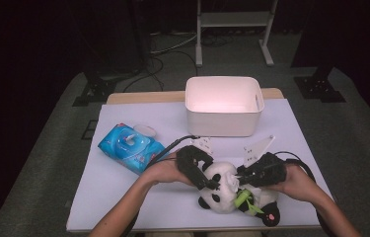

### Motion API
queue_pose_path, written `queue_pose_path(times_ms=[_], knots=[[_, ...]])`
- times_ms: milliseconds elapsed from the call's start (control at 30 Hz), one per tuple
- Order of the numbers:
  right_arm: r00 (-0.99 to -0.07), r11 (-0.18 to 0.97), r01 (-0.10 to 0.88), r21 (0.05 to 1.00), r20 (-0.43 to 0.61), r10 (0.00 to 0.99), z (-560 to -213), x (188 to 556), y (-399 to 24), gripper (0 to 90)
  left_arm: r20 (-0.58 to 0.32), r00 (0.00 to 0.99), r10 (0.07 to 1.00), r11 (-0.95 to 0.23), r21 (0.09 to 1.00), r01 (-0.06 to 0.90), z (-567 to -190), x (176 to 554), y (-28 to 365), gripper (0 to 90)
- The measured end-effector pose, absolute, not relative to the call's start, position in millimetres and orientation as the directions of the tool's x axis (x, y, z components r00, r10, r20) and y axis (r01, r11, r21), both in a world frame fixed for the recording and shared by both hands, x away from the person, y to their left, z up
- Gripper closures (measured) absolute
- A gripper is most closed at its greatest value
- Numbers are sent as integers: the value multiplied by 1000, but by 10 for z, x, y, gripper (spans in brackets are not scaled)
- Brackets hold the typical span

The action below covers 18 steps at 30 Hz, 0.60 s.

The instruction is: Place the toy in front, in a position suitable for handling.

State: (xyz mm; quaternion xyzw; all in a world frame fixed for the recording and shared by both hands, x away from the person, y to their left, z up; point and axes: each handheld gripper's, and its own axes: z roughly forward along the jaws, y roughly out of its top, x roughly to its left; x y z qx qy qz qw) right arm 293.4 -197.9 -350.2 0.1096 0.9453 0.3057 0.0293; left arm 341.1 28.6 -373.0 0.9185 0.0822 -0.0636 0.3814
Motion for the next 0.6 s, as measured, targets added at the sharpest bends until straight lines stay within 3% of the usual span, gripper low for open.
queue_pose_path(times_ms=[400, 600], knots=[[-980, 794, 165, 585, 8, 198, -3530, 2863, -1986, 848, -206, 973, 103, -699, 681, 218, -3771, 3461, 230, 21], [-985, 803, 144, 578, 2, 175, -3528, 2816, -1968, 848, -258, 964, 61, -705, 672, 225, -3844, 3491, 163, 5]])
